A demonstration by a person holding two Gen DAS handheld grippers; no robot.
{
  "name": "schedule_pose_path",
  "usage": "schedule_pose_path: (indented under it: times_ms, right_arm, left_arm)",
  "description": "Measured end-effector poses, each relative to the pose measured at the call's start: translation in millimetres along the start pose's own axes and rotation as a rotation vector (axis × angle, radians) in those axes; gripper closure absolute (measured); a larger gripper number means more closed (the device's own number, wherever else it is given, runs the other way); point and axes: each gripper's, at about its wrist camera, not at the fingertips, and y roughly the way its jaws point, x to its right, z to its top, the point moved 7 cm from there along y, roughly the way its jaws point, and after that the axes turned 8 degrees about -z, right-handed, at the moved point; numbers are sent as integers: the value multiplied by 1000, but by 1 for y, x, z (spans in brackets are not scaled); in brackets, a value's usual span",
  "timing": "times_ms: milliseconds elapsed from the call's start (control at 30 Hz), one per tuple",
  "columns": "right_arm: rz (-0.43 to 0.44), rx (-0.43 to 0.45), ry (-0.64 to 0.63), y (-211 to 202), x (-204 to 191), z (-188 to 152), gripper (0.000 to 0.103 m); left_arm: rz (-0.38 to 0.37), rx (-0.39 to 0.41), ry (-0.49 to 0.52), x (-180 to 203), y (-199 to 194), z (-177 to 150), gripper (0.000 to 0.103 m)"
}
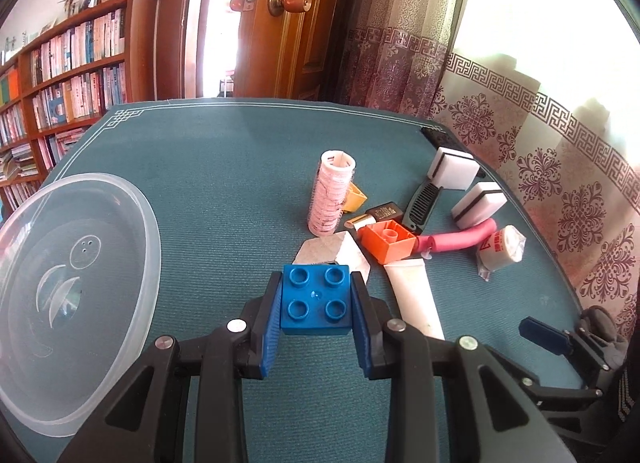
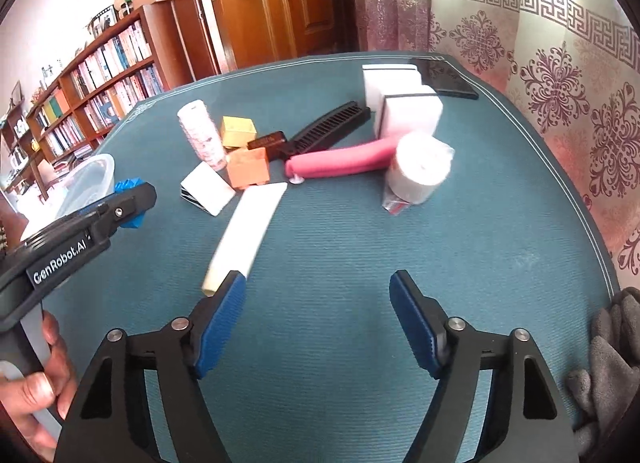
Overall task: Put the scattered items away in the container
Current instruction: 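Carry the blue brick into the clear bowl and release it while the right tool grasps the white cream tube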
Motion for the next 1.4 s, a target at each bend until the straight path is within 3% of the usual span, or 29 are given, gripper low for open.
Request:
schedule_pose_path:
  times_ms: [133, 367, 533, 667, 833, 1000, 1133, 1400]
  right_arm:
    - [26, -22, 15, 9, -18, 7, 40]
    - [42, -35, -5, 20, -43, 12, 43]
    - [7, -70, -40, 31, -55, 4, 52]
    - [-58, -46, -81, 33, -59, 2, 59]
    - [-78, -25, -104, 34, -62, 1, 70]
    - [-88, -15, -113, 32, -64, -1, 72]
    - [-45, -25, -96, 28, -65, -1, 74]
    - [80, -10, -78, 9, -89, 7, 75]
  left_arm:
    - [6, 36, -18, -9, -12, 5, 68]
    - [46, 97, -59, -31, -30, 12, 68]
    - [64, 133, -91, -47, -42, 15, 68]
    - [85, 158, -129, -65, -52, 14, 68]
    - [159, 197, -161, -89, -64, 13, 68]
    - [233, 215, -214, -122, -76, 9, 68]
    - [309, 232, -263, -149, -86, 4, 68]
    - [379, 240, -351, -183, -97, -4, 68]
